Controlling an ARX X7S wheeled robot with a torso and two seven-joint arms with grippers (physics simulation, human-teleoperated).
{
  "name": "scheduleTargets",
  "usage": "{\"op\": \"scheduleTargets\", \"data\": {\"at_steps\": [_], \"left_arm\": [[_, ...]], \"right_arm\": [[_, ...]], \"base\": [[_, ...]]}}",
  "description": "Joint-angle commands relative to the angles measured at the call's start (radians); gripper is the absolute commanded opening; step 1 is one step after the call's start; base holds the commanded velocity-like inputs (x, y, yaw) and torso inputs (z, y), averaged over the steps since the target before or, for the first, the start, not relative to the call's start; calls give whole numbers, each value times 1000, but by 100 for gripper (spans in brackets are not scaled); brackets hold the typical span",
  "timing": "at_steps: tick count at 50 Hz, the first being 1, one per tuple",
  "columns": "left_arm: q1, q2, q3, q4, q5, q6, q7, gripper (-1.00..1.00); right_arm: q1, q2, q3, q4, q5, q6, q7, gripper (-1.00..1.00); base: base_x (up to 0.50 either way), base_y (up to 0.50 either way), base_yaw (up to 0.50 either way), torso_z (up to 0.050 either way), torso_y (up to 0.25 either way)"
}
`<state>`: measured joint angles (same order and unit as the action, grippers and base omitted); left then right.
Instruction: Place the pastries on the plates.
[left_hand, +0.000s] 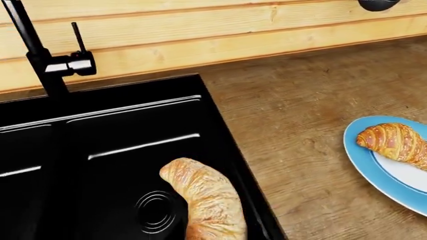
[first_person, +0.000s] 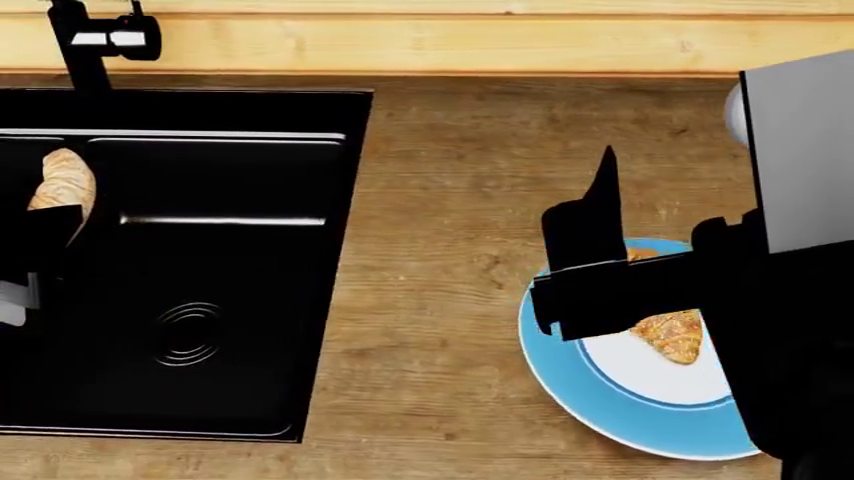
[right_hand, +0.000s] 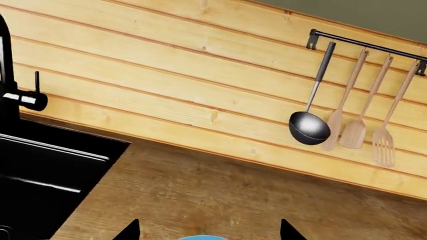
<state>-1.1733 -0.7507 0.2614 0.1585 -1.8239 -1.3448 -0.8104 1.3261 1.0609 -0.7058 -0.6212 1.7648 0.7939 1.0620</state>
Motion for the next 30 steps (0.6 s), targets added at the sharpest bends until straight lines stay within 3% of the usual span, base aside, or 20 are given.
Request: {"op": "scheduleTargets", "data": {"at_steps": [1, 30], "left_arm": [[1, -2, 6, -3, 18, 11, 21, -100], [7, -12, 24, 2, 20, 34, 25, -100]], "right_arm": [[-4, -3, -1, 3, -7, -2, 1, 100], [-18, 0, -1, -1, -21, -6, -7, 100]], "base": [[0, 500, 0, 0, 0], [0, 500, 0, 0, 0]]}}
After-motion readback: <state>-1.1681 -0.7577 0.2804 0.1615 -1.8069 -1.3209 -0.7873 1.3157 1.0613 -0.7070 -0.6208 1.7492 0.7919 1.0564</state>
